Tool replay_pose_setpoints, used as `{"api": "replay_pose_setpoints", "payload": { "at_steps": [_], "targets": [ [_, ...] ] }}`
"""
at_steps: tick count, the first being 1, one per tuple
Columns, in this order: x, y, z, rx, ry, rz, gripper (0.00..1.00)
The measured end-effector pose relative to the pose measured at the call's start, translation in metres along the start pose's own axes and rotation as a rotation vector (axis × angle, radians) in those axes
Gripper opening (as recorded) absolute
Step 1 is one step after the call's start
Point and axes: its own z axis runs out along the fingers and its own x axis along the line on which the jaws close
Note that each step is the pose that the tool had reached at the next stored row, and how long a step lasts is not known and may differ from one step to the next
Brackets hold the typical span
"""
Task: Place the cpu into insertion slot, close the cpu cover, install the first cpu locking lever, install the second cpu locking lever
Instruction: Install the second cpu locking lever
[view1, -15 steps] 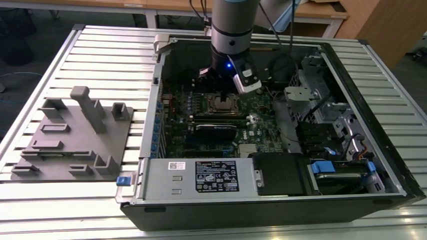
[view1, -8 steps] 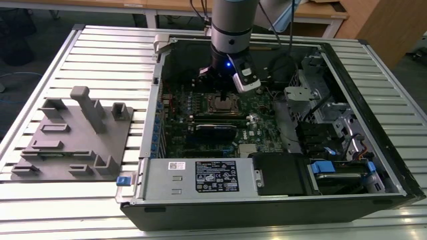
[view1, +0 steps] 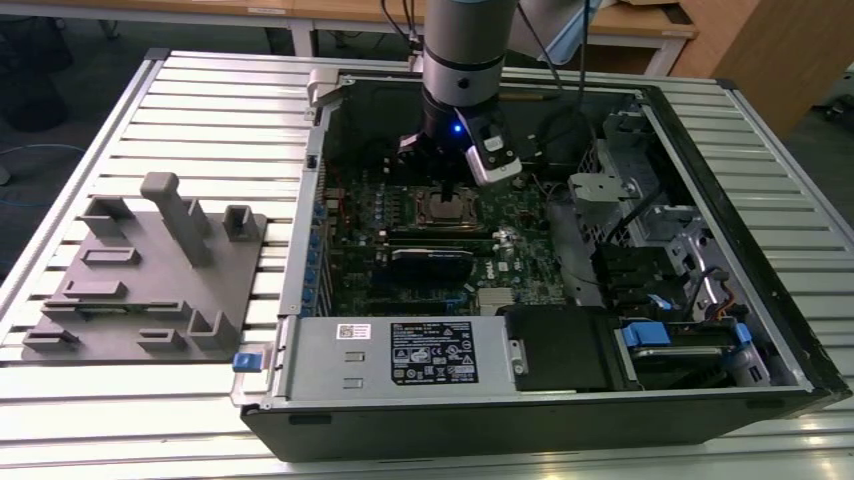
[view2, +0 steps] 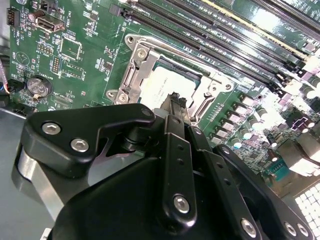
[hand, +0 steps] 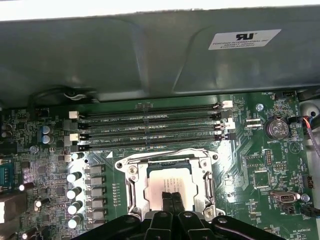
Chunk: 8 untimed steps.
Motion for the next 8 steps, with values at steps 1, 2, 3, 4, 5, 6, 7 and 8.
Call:
{"api": "replay_pose_setpoints", "payload": {
  "at_steps": [1, 2, 3, 4, 5, 6, 7, 8],
  "targets": [
    [0.0, 0.0, 0.0, 0.0, 0.0, 0.0, 0.1],
    [0.0, 0.0, 0.0, 0.0, 0.0, 0.0, 0.1],
    [0.0, 0.0, 0.0, -0.0001, 0.0, 0.0, 0.1],
    [0.0, 0.0, 0.0, 0.0, 0.0, 0.0, 0.1],
    [0.0, 0.0, -0.0001, 0.0, 0.0, 0.0, 0.1],
    [0.0, 0.0, -0.0001, 0.0, 0.0, 0.0, 0.1],
    [0.0, 0.0, -0.0001, 0.0, -0.0001, 0.0, 0.1],
    [0.0, 0.0, -0.0001, -0.0001, 0.0, 0.0, 0.1]
  ]
}}
